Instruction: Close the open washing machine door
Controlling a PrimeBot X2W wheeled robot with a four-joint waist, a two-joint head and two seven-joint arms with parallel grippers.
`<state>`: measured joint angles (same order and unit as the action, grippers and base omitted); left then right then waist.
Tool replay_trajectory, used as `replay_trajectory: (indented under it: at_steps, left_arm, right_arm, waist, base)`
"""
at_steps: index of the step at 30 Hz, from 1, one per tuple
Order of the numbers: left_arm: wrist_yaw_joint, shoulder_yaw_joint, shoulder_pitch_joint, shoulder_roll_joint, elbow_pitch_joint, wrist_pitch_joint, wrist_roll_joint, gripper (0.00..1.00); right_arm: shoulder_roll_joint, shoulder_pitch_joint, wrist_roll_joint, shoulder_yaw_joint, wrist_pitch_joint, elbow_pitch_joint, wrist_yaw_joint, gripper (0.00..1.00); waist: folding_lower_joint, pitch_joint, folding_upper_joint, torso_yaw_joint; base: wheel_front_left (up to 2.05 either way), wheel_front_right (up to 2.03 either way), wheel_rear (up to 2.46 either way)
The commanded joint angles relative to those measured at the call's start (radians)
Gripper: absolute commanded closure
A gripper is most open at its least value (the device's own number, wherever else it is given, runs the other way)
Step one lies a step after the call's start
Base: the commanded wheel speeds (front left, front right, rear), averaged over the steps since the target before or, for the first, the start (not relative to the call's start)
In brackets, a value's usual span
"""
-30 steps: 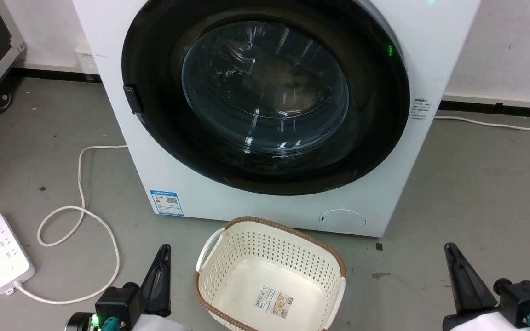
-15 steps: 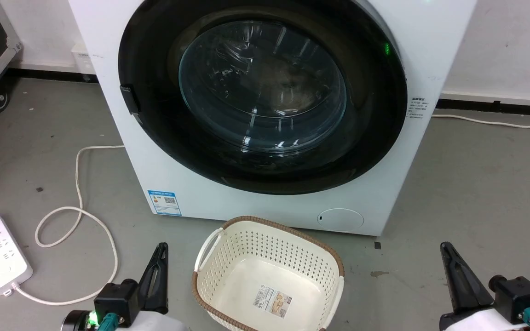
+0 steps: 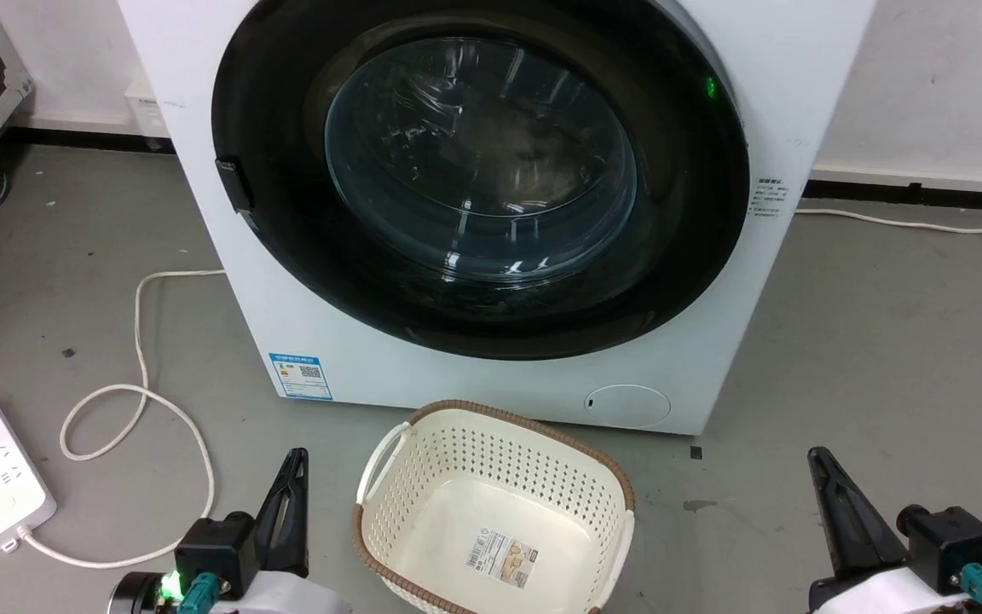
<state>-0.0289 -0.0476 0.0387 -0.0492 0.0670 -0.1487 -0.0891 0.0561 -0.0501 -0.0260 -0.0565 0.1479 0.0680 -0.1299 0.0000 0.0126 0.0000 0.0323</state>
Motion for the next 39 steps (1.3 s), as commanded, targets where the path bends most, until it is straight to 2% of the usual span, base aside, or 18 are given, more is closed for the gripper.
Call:
replay_trajectory:
  at_steps: [1, 39]
  left_arm:
    - [0.006, 0.007, -0.014, 0.000, -0.010, 0.013, 0.012, 1.00]
    - [0.020, 0.032, -0.029, -0.001, -0.045, 0.097, 0.060, 1.00]
  right_arm:
    - [-0.003, 0.019, 0.007, 0.005, -0.011, -0.010, 0.000, 1.00]
    - [-0.005, 0.038, 0.019, 0.037, -0.096, -0.046, -0.001, 1.00]
  waist:
    - [0.0000, -0.001, 0.0000, -0.002]
    - [0.0000, -0.008, 0.0000, -0.021]
  base:
    - [0.00, 0.00, 0.00]
    - [0.00, 0.00, 0.00]
